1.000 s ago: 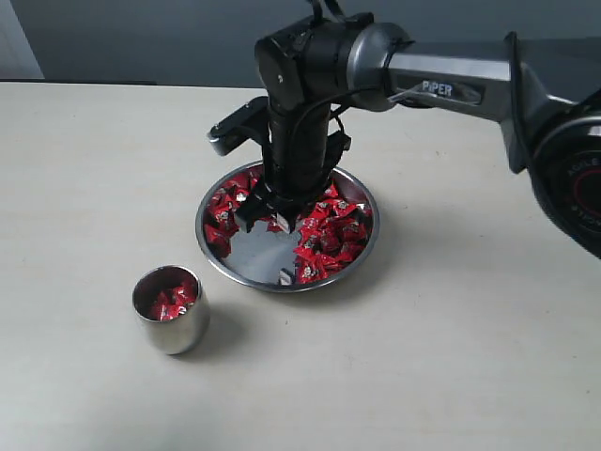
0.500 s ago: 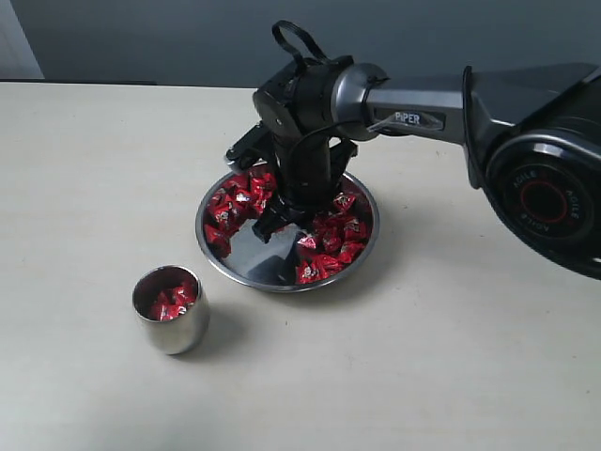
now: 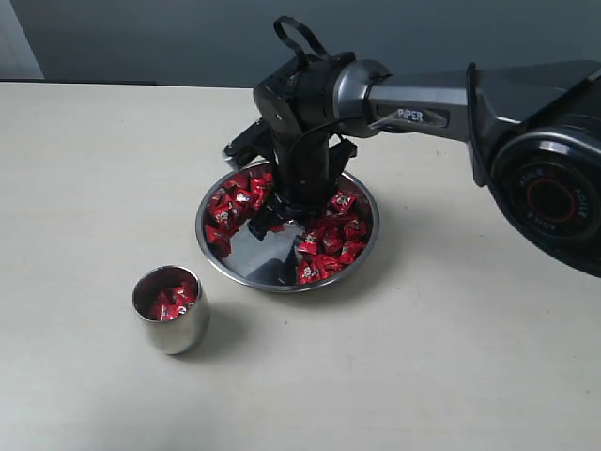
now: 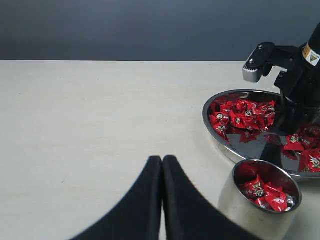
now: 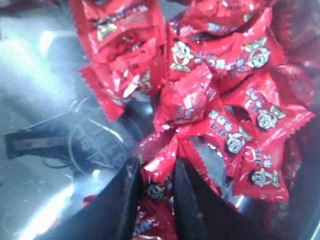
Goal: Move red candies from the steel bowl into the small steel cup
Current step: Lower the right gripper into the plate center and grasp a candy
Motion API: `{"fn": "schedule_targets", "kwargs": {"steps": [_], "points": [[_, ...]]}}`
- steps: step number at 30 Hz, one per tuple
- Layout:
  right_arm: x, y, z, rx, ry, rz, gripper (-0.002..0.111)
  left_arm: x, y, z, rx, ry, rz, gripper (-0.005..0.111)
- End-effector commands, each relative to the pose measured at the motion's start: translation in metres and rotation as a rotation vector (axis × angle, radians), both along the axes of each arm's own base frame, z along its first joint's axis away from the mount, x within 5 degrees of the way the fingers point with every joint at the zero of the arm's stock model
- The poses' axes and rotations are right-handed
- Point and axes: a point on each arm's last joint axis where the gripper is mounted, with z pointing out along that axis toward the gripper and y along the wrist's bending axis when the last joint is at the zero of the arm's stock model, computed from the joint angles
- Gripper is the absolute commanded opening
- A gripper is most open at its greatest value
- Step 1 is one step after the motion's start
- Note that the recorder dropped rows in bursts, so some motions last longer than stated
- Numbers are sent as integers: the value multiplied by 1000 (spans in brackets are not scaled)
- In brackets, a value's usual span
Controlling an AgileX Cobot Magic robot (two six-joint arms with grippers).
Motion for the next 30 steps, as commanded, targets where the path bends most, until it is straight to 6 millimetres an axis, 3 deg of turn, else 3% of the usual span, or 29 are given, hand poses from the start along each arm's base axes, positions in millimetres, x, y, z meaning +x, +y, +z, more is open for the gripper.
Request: {"fn": "schedule_targets", "kwargs": {"steps": [1,7,16,18,24,30], "points": [[-4,4,36,129,-24,-3,-1,0,0,-1,0,-10,7,0],[-19,16,73,338,41,61,-1,0,0,-1,0,-10,7,0],[-19,12,73,286,30,97,0,0,0,-1,0,-10,7,0],[-20,11,72,263,45,126,7,0,0,-1,0,-10,7,0],[-23,7,64,203,96,164,49,0,0,-1,0,-10,7,0],[-22,5,63,175,91,150,50,0,0,0,0,-12,7,0]]}}
